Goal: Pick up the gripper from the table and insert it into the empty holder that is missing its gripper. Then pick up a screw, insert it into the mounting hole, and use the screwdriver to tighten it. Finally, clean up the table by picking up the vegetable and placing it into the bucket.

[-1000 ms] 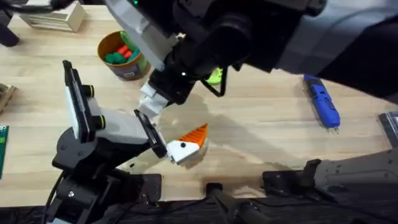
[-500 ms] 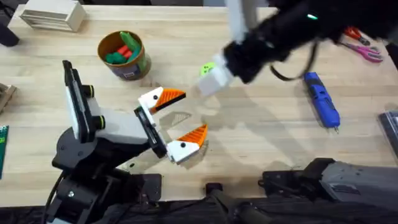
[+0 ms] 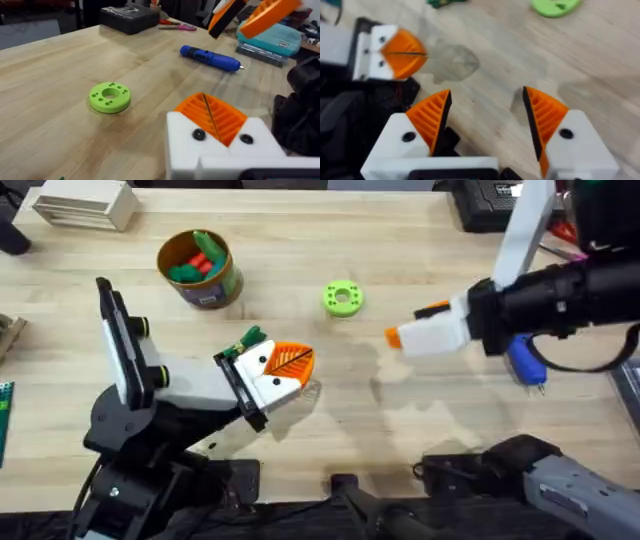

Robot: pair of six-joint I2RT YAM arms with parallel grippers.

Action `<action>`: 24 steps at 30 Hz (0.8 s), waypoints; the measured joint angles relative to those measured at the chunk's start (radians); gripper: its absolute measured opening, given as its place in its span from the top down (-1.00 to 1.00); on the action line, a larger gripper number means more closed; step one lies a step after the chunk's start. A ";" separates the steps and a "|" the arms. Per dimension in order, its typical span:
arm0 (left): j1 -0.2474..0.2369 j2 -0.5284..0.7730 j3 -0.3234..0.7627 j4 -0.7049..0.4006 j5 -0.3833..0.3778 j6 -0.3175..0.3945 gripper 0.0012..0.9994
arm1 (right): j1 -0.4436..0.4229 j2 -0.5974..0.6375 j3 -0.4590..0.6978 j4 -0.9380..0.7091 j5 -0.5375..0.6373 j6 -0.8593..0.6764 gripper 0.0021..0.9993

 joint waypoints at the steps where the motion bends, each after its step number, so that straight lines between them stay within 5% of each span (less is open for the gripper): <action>1: 0.000 0.000 0.000 0.000 0.000 0.000 0.98 | -0.032 0.008 -0.002 -0.003 0.003 0.001 -0.69; 11: 0.000 0.000 0.000 0.000 0.000 0.000 0.98 | -0.355 0.149 -0.006 0.006 0.361 0.012 -0.69; 16: 0.000 0.000 0.000 0.000 0.000 0.000 0.98 | -0.440 0.215 -0.006 0.054 0.495 -0.050 -0.69; 24: 0.000 0.000 0.000 0.000 0.000 0.000 0.98 | -0.532 0.359 -0.006 0.123 0.553 -0.322 -0.69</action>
